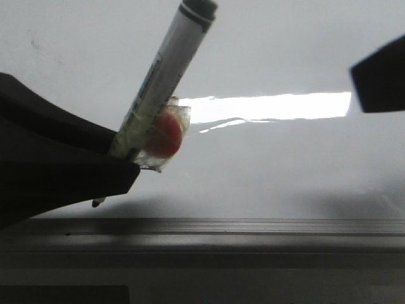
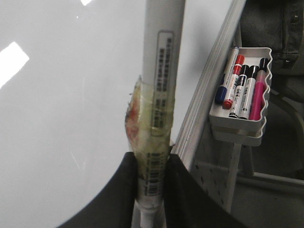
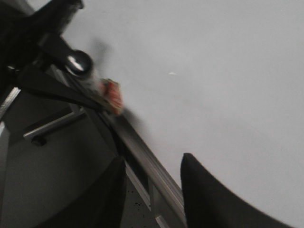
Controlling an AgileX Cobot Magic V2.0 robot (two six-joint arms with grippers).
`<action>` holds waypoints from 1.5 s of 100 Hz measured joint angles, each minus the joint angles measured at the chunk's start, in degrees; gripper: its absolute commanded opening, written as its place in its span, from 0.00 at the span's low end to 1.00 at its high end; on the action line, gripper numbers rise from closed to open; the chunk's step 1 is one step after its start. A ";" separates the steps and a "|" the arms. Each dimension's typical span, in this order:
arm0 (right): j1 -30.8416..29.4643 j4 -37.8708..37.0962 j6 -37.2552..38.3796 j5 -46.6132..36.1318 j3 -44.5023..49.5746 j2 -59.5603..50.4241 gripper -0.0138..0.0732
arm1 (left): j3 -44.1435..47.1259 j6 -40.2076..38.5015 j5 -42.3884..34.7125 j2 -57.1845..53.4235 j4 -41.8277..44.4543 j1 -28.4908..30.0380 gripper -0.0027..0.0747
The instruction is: Write number 3 on whiteboard
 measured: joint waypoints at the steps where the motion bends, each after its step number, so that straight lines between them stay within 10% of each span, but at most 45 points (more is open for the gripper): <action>1: 0.38 -0.02 -0.17 0.00 -0.65 0.48 0.54 | 0.00 0.14 0.00 0.00 0.00 0.00 0.01; 50: 8.60 -2.21 -1.33 -1.73 -14.22 20.72 0.54 | -0.20 2.82 0.15 0.00 1.33 0.02 0.01; 74: 9.46 -2.58 -1.33 -0.70 -14.97 21.79 0.09 | -0.23 2.97 0.78 0.00 1.67 0.02 0.02; 104: 9.46 -3.29 -1.41 0.51 -15.75 22.11 0.08 | -0.23 2.87 1.55 -0.76 -4.81 0.02 0.64; 150: 1.02 -2.94 0.16 10.25 -28.20 22.11 0.08 | -0.23 2.87 15.45 -17.56 -10.39 0.36 0.53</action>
